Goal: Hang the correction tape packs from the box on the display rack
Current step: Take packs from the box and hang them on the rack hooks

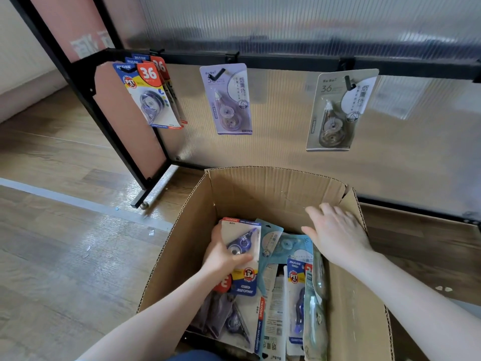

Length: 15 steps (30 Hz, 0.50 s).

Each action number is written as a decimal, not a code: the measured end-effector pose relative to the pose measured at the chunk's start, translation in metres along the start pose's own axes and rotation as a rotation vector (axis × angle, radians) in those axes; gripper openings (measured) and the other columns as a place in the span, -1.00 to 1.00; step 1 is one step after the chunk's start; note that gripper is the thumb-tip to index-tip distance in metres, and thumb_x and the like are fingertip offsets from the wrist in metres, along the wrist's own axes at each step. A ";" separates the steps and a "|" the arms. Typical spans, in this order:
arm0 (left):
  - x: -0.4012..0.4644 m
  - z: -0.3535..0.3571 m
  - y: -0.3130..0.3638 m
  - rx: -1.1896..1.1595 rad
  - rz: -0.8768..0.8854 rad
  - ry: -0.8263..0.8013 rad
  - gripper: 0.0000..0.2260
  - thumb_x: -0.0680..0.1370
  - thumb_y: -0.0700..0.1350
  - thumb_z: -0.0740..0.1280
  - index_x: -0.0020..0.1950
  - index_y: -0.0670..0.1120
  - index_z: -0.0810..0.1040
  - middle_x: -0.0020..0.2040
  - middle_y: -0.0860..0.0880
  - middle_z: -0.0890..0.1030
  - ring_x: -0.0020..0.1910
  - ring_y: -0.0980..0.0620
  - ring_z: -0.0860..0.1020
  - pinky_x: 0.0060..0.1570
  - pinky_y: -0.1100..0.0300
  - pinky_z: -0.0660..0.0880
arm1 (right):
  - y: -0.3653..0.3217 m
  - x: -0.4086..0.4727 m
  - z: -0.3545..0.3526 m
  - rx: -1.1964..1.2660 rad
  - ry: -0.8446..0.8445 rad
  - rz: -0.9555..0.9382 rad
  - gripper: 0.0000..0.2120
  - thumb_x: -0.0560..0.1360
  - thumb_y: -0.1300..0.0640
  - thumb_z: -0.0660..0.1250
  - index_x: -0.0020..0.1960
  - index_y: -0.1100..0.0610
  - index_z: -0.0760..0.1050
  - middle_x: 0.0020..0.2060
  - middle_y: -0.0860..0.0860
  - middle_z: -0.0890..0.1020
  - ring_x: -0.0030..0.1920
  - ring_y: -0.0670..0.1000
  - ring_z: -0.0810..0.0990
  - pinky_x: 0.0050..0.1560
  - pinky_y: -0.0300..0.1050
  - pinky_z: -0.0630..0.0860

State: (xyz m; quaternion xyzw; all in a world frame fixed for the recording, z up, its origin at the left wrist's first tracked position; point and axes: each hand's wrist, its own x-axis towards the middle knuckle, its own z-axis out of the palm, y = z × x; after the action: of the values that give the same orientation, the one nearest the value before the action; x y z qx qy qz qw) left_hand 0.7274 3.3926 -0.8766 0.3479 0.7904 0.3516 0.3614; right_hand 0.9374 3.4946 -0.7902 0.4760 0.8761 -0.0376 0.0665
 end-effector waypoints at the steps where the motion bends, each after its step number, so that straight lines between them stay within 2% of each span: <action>1: -0.002 -0.002 0.002 -0.034 0.021 0.005 -0.24 0.28 -0.13 0.61 0.33 -0.01 0.24 0.08 0.09 0.52 0.05 0.12 0.53 0.06 0.21 0.47 | -0.001 0.002 0.002 0.011 -0.003 0.006 -0.58 0.62 -0.12 0.04 0.40 0.06 0.25 0.26 0.07 0.43 0.27 0.10 0.41 0.26 -0.02 0.33; 4: -0.004 -0.007 0.006 -0.163 0.055 0.023 -0.26 0.27 -0.18 0.61 0.28 0.04 0.24 0.05 0.14 0.52 0.04 0.18 0.53 0.00 0.30 0.47 | -0.004 0.008 0.006 0.061 -0.057 0.054 -0.56 0.61 -0.12 0.07 0.41 0.07 0.24 0.28 0.08 0.43 0.28 0.09 0.41 0.23 -0.04 0.35; 9: -0.005 -0.014 0.008 -0.257 0.065 0.049 -0.26 0.28 -0.19 0.60 0.26 0.08 0.22 0.02 0.21 0.48 -0.05 0.29 0.51 -0.23 0.45 0.46 | -0.011 0.020 0.011 0.142 -0.090 0.112 -0.56 0.61 -0.11 0.11 0.39 0.10 0.28 0.25 0.10 0.47 0.25 0.10 0.45 0.15 -0.06 0.40; 11: -0.004 -0.016 0.007 -0.266 0.059 0.067 -0.26 0.28 -0.17 0.60 0.27 0.09 0.21 0.02 0.22 0.47 -0.05 0.29 0.50 -0.22 0.44 0.45 | -0.016 0.028 0.017 0.164 -0.132 0.127 -0.58 0.60 -0.11 0.13 0.34 0.12 0.32 0.22 0.10 0.49 0.21 0.11 0.48 0.09 -0.05 0.42; 15: -0.002 -0.016 0.004 -0.268 0.039 0.093 -0.19 0.29 -0.14 0.60 0.40 0.01 0.22 0.06 0.17 0.47 0.01 0.22 0.50 -0.10 0.38 0.44 | -0.021 0.042 0.039 0.244 -0.179 0.188 -0.59 0.58 -0.12 0.16 0.29 0.13 0.36 0.20 0.09 0.53 0.16 0.12 0.52 -0.05 -0.09 0.43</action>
State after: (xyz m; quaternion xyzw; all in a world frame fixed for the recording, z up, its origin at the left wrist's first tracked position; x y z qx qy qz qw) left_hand 0.7165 3.3881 -0.8643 0.2951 0.7453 0.4769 0.3606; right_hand 0.9005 3.5126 -0.8349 0.5550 0.8073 -0.1797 0.0893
